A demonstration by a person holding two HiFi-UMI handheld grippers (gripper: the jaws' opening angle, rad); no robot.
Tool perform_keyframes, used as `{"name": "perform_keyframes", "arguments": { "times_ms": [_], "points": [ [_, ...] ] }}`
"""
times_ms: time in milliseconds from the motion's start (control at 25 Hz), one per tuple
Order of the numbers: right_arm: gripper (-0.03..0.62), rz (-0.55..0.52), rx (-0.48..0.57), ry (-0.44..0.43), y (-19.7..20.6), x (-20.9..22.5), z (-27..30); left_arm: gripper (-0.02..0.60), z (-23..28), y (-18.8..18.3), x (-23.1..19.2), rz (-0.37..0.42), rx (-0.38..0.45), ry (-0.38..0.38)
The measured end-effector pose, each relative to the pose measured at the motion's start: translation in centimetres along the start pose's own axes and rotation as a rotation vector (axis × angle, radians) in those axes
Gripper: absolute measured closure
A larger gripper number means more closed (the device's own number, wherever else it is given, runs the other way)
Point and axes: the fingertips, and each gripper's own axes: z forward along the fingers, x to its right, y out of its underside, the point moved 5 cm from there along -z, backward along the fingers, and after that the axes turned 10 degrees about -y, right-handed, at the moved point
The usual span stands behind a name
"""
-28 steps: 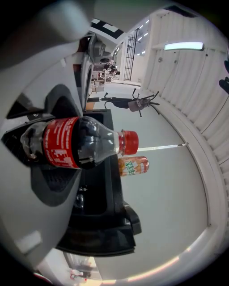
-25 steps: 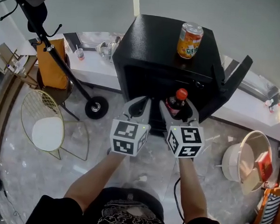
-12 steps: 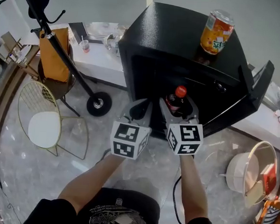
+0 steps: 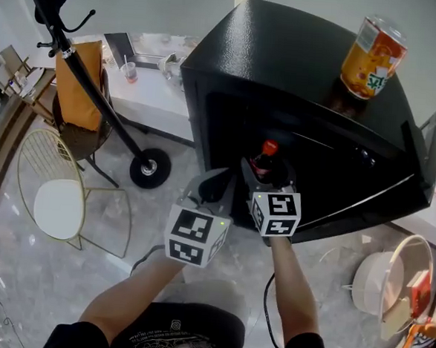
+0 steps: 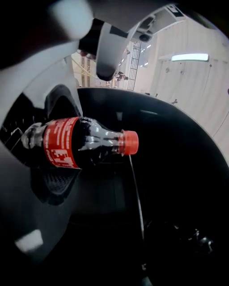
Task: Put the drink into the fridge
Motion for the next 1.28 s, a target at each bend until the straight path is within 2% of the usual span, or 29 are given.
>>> {"name": "perform_keyframes", "arguments": {
  "times_ms": [400, 560, 1280],
  "points": [
    [0.286, 0.025, 0.007, -0.004, 4.5, 2.1, 5.6, 0.577, 1.4, 1.5, -0.4, 0.038, -0.004, 0.020],
    [0.286, 0.023, -0.022, 0.002, 5.9, 2.7, 6.9, 0.577, 1.7, 1.7, -0.6, 0.042, -0.009, 0.025],
    [0.286, 0.023, -0.047, 0.029, 9.5, 3.5, 9.4, 0.577, 2.5, 2.4, -1.2, 0.032, -0.002, 0.029]
  ]
}}
